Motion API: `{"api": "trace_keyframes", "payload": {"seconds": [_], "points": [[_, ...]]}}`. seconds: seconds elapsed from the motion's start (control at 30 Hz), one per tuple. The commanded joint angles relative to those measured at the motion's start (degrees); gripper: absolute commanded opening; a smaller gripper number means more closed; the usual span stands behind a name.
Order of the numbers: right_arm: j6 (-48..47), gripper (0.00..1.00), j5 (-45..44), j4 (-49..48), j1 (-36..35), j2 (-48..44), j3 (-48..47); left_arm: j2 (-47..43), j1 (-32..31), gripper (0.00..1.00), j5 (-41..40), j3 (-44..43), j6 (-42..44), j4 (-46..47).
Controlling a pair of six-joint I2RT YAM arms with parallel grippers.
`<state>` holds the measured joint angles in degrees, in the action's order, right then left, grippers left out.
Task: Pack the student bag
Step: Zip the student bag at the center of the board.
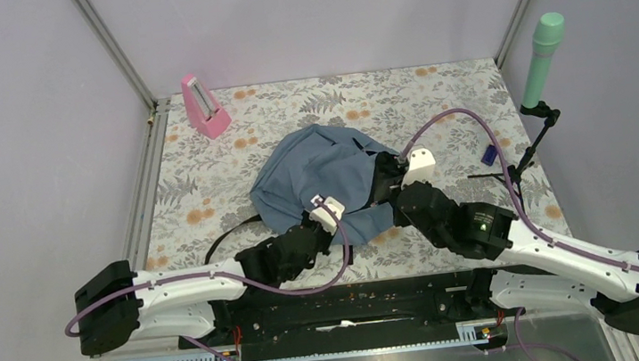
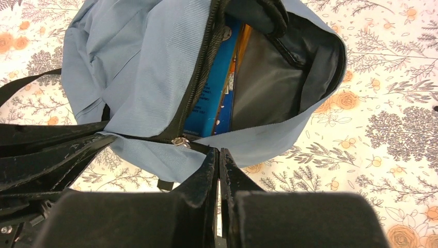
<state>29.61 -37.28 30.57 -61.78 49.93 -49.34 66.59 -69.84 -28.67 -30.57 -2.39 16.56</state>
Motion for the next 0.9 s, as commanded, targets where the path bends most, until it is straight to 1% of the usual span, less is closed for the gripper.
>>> {"api": "trace_keyframes", "payload": {"seconds": [0.0,0.37,0.5,0.63,0.87], "points": [[-2.5,0.0,-5.8,-1.4,4.4,-0.1,-1.9,-3.1,1.2,0.0,-11.5,2.8,-1.2,-5.9],[-6.6,0.0,-3.0,-3.0,12.1,-0.9,-1.8,-4.9,1.2,0.0,-14.7,4.1,-3.4,-7.8],[-7.2,0.0,-0.2,-4.9,15.3,-0.9,-0.7,-6.7,1.2,0.0,-15.1,4.9,-4.3,-9.2],[-6.9,0.0,3.3,-8.0,17.6,1.0,0.4,-7.8,1.2,0.0,-14.7,5.1,-5.0,-10.0],[-8.9,0.0,5.4,-11.4,22.1,5.3,0.3,-9.7,1.2,0.0,-14.5,4.8,-7.4,-12.9]]}}
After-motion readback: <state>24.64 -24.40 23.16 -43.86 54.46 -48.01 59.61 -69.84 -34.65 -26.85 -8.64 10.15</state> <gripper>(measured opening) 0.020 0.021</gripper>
